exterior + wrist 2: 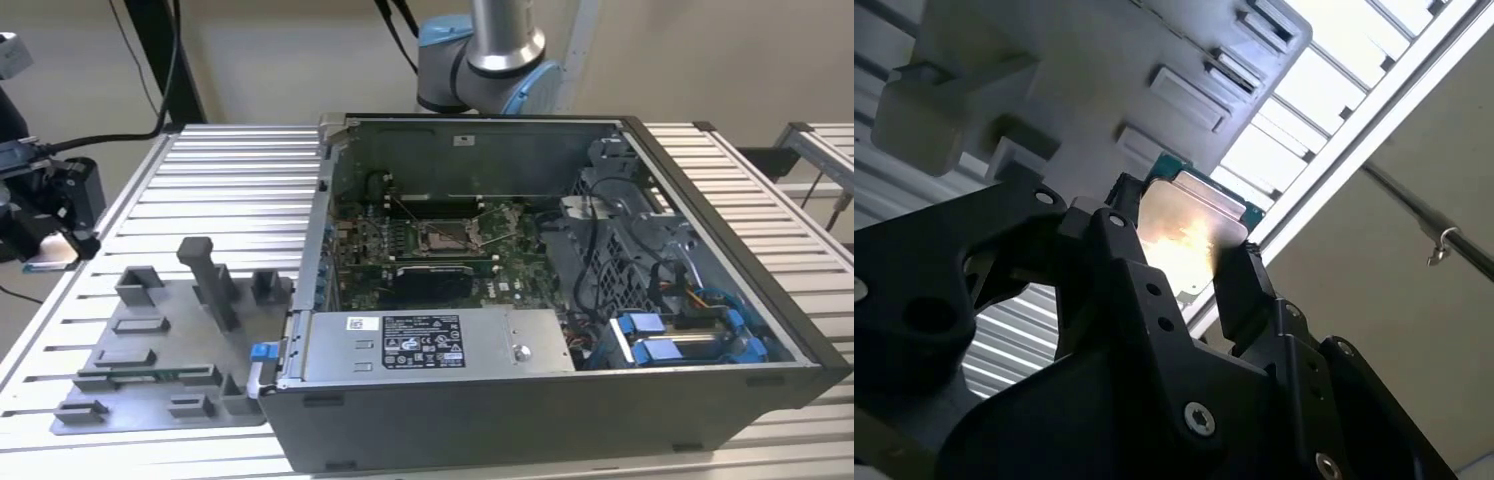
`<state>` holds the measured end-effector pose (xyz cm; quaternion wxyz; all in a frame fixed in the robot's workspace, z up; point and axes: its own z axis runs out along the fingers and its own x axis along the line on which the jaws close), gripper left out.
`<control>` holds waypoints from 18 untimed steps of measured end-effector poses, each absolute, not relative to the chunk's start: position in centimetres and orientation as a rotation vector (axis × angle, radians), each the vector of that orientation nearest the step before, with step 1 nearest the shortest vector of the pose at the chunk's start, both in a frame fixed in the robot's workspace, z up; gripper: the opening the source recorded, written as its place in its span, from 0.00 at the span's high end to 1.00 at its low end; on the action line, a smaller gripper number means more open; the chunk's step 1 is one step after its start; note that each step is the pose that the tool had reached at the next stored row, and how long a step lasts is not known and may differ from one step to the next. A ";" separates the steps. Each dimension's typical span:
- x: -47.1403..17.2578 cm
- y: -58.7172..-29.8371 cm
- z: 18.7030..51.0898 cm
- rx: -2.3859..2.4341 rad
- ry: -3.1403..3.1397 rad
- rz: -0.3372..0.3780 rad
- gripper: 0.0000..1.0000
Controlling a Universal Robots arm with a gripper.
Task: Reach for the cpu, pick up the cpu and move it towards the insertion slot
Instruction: 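Pick up the cpu and move it towards the insertion slot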
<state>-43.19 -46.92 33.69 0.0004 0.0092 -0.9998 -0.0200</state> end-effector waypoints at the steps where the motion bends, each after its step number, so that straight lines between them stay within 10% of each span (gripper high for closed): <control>1: -43.2 -46.9 33.7 0.029 -3.140 -0.063 1.00; 18: -43.2 -46.9 34.4 0.029 -3.140 -0.062 1.00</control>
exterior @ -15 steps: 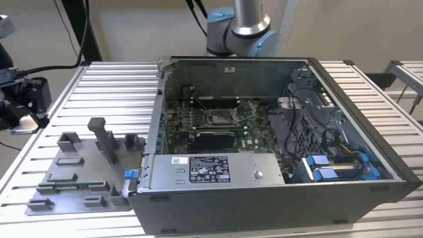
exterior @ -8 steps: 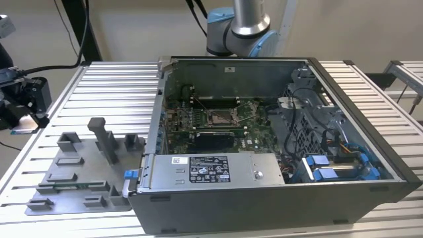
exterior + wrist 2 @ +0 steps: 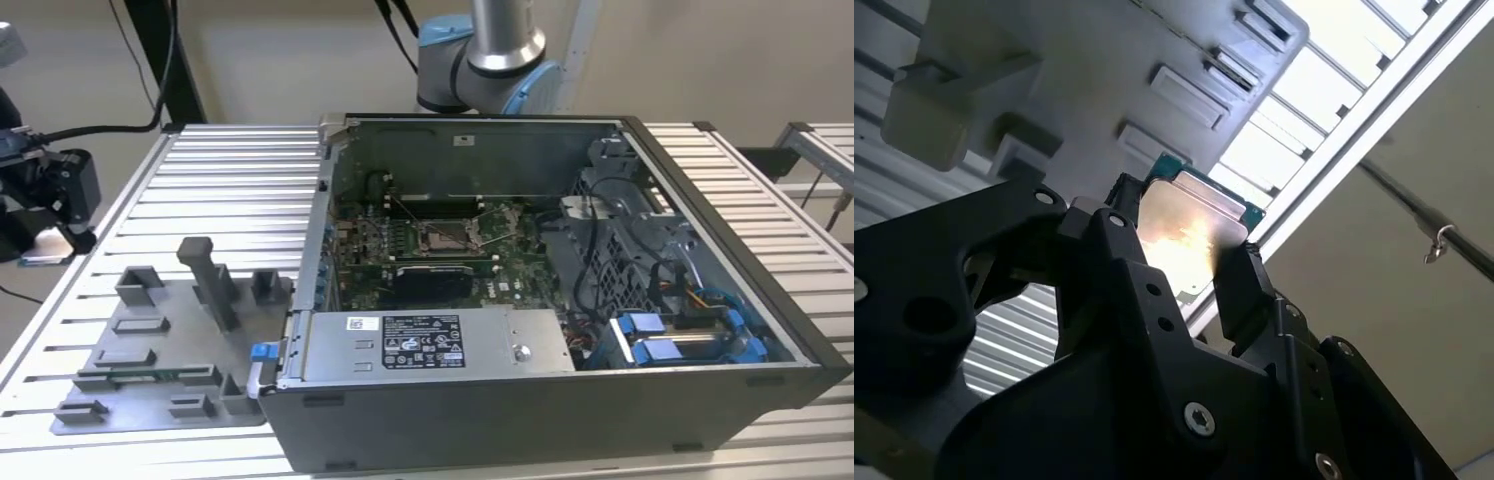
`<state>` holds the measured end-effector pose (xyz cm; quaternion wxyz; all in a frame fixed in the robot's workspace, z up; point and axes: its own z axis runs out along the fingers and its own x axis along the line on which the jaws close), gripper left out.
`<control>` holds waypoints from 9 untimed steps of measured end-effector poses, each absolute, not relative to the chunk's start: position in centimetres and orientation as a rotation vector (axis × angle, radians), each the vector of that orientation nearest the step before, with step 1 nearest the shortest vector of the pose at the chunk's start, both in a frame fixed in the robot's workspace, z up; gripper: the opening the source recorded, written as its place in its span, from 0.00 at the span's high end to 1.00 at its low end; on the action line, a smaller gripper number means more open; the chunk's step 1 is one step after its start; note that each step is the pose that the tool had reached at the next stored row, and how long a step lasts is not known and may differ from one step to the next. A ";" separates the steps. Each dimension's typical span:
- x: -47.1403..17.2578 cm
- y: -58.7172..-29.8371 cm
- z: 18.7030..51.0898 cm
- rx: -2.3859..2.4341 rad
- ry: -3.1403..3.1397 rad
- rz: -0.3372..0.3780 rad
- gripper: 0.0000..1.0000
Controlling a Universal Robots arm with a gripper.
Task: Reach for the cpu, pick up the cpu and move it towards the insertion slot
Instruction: 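Pick up the cpu and move it towards the insertion slot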
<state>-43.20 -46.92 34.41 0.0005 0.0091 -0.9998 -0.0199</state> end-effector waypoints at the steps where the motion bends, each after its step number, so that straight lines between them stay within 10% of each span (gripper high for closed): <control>1: -43.2 -46.9 34.6 0.029 -3.140 -0.062 1.00; 9: -43.2 -46.9 36.4 0.029 -3.140 -0.063 1.00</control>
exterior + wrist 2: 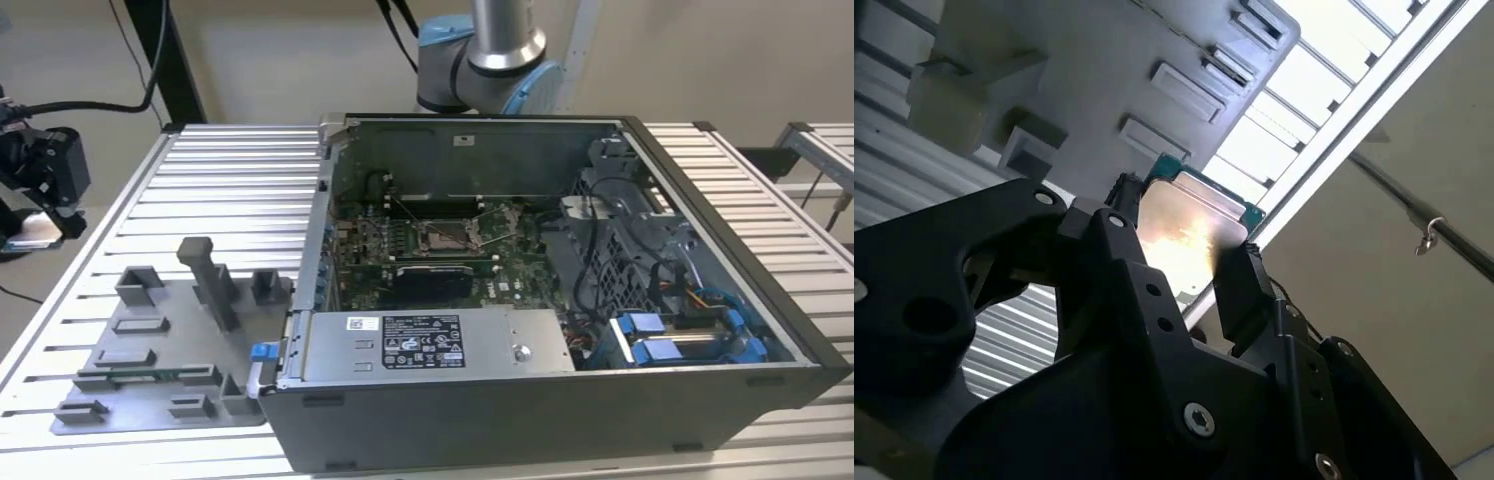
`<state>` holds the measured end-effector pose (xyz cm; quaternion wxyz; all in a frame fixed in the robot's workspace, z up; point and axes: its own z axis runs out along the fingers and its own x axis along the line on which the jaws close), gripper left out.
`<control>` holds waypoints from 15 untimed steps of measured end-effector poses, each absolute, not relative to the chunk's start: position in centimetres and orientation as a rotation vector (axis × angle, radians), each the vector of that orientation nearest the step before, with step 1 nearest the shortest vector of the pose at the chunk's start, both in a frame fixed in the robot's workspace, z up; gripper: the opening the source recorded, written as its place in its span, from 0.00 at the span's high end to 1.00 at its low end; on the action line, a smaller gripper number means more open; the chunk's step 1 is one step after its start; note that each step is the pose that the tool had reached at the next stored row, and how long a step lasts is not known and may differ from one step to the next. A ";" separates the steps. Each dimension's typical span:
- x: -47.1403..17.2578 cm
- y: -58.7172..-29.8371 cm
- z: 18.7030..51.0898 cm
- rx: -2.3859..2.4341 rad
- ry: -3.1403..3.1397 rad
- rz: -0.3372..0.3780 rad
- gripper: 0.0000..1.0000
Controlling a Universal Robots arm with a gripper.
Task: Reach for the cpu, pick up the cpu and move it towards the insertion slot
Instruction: 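Pick up the cpu and move it towards the insertion slot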
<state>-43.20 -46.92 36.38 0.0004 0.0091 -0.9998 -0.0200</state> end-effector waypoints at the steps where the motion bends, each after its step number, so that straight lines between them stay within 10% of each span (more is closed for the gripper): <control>1: -43.2 -46.9 36.6 0.029 -3.140 -0.063 1.00; 15: -43.2 -46.9 39.5 0.029 -3.140 -0.063 1.00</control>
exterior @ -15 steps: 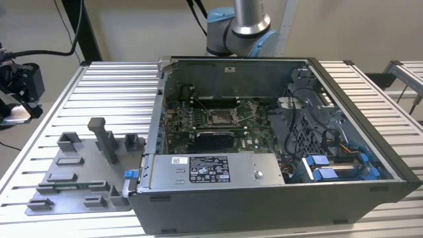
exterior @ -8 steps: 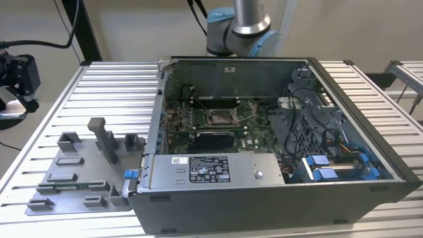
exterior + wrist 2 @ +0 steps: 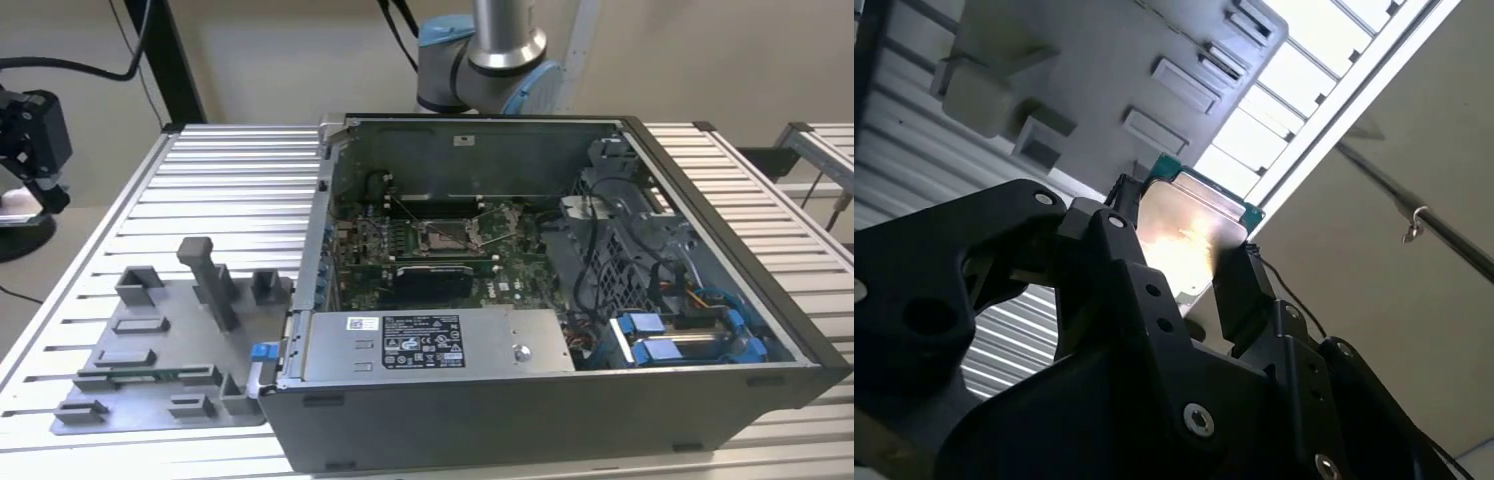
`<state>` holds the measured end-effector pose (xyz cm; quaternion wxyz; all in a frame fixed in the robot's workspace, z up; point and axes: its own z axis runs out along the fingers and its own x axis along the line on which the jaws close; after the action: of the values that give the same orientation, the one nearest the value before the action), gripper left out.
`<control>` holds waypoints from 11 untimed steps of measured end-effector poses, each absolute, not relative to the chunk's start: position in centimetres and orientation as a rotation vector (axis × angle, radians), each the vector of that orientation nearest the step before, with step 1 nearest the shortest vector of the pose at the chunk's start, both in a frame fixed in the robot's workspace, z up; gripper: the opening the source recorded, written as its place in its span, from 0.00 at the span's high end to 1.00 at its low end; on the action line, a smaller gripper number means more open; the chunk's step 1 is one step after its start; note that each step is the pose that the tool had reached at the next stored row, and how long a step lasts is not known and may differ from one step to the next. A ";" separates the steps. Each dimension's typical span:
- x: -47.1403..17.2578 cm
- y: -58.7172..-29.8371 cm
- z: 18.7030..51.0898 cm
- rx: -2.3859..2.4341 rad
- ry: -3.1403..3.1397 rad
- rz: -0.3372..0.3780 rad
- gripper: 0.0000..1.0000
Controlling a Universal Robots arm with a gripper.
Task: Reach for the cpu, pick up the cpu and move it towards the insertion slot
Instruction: 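Pick up the cpu and move it towards the insertion slot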
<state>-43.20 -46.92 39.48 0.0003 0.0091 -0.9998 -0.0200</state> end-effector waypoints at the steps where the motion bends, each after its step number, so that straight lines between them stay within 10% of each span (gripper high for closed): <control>1: -43.2 -46.9 39.7 0.029 -3.140 -0.063 1.00; 11: -43.2 -46.9 40.1 0.029 -3.141 -0.063 1.00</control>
<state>-43.20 -46.92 40.09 0.0002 0.0091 -0.9998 -0.0199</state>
